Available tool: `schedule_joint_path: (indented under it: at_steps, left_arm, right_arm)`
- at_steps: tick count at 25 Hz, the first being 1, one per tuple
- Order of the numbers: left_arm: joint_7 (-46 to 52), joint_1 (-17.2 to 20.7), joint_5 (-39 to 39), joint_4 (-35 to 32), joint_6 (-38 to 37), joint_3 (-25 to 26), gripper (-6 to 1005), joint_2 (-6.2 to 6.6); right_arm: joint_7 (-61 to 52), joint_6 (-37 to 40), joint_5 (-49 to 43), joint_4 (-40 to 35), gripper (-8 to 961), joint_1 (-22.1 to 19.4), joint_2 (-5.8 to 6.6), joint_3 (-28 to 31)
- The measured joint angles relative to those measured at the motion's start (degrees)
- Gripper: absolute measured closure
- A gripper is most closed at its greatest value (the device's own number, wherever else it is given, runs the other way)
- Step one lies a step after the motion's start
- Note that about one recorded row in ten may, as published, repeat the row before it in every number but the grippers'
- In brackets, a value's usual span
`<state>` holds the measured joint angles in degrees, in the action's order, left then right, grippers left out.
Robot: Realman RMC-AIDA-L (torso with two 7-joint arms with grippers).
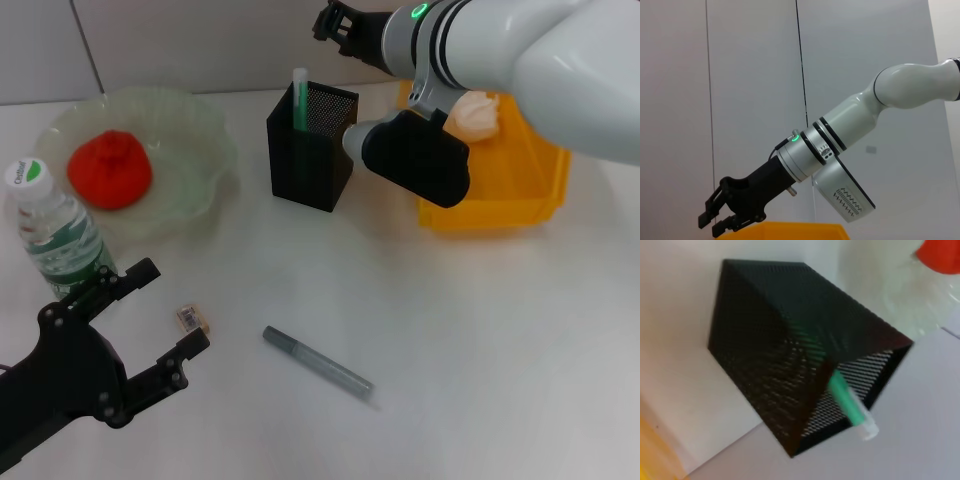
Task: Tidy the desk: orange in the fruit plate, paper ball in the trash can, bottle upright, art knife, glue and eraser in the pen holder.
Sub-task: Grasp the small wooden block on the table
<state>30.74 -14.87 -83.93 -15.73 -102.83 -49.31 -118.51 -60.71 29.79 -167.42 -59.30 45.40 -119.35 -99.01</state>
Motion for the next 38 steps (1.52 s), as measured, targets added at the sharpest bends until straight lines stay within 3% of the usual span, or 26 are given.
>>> schedule_joint_path:
  at_steps: [3, 7, 11, 17, 21, 25, 26, 31, 33, 34, 38]
  left_arm:
    - [0.0, 0.0, 0.0, 0.0, 0.0, 0.0, 204, 0.06]
    - [0.0, 0.0, 0.0, -0.1, -0.3, 0.0, 204, 0.13]
    - [0.0, 0.0, 0.0, -0.3, -0.5, 0.0, 204, 0.13]
    - [0.0, 0.0, -0.1, -0.5, -1.0, 0.0, 204, 0.22]
    - [-0.1, 0.1, -0.1, -0.7, -1.8, 0.0, 204, 0.29]
    - [0.0, 0.5, -0.3, -1.4, -2.3, 0.0, 204, 0.34]
    - [0.0, 0.5, -0.3, -1.4, -2.4, 0.0, 204, 0.35]
    - [0.5, 0.5, -0.2, -1.7, -3.3, 0.0, 204, 0.39]
    - [2.8, 0.5, -0.3, -3.0, -3.3, -0.1, 204, 0.40]
    - [5.5, 0.4, -0.6, -4.7, -3.0, -0.3, 204, 0.39]
    - [8.8, 0.1, -0.9, -6.6, -2.1, -1.0, 204, 0.39]
  right_arm:
    - [-4.3, 1.6, 0.0, -3.4, 624, -0.4, 0.00, 0.6]
    - [-16.3, 9.8, 0.1, -13.4, 604, -1.3, 0.10, 3.0]
    - [-24.1, 12.6, 4.1, -21.3, 583, -3.3, 0.17, 6.9]
    - [-27.6, 13.9, 22.8, -31.4, 551, -11.0, 0.12, 13.7]
    - [-27.3, 14.2, 41.9, -34.0, 530, -17.8, 0.13, 18.1]
    - [-23.0, 15.0, 60.9, -31.8, 509, -25.3, 0.16, 20.8]
    - [-20.7, 16.2, 66.3, -30.3, 467, -27.1, 0.16, 21.7]
    - [-9.9, 31.5, 90.3, -18.1, 283, -32.3, 0.22, 27.2]
    - [-7.7, 38.0, 93.7, -12.4, 249, -32.4, 0.23, 29.9]
    - [-5.5, 44.3, 95.7, -6.1, 232, -32.2, 0.22, 33.0]
    - [-2.4, 50.8, 95.8, 2.0, 165, -31.7, 0.28, 36.8]
